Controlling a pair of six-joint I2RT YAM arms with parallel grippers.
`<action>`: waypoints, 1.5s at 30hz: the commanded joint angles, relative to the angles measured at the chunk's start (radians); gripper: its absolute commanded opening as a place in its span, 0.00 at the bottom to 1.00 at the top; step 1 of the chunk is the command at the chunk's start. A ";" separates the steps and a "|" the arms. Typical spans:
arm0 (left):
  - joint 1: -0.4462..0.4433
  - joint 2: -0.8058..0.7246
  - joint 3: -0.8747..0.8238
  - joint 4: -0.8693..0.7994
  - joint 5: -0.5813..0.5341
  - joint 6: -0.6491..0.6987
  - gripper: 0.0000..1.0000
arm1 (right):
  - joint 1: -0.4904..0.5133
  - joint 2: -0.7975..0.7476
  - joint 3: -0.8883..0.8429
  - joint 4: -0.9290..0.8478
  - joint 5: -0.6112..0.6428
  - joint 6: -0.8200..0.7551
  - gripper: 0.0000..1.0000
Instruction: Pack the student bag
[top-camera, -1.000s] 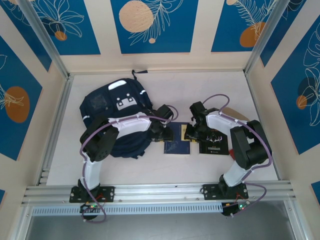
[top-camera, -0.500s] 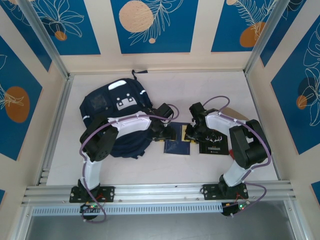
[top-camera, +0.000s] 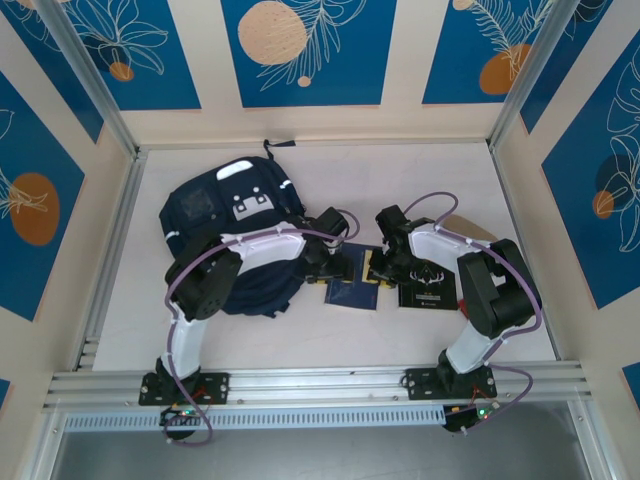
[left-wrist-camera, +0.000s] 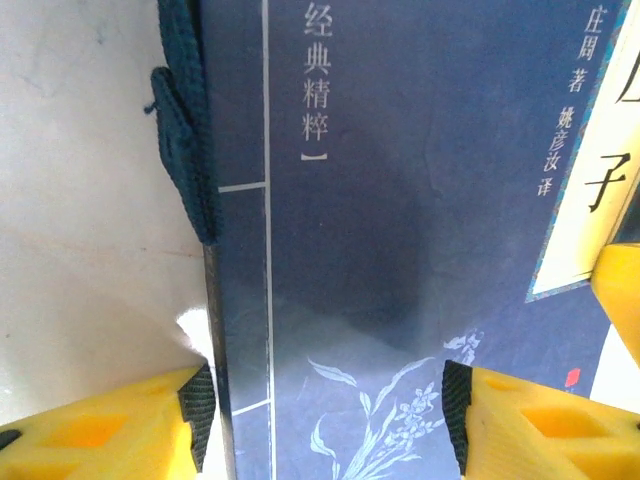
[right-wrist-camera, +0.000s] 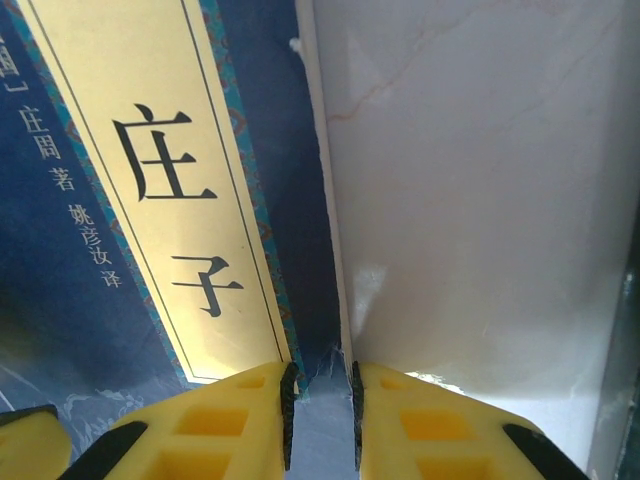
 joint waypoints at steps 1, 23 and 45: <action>-0.003 0.015 0.021 0.062 0.138 -0.013 0.59 | 0.019 0.050 -0.041 0.004 -0.024 0.025 0.24; -0.008 -0.127 -0.036 0.223 0.277 -0.151 0.34 | 0.023 0.012 -0.087 0.051 -0.047 0.046 0.25; 0.082 -0.360 -0.023 0.058 0.060 -0.067 0.00 | -0.041 -0.350 -0.010 0.028 -0.196 0.067 0.73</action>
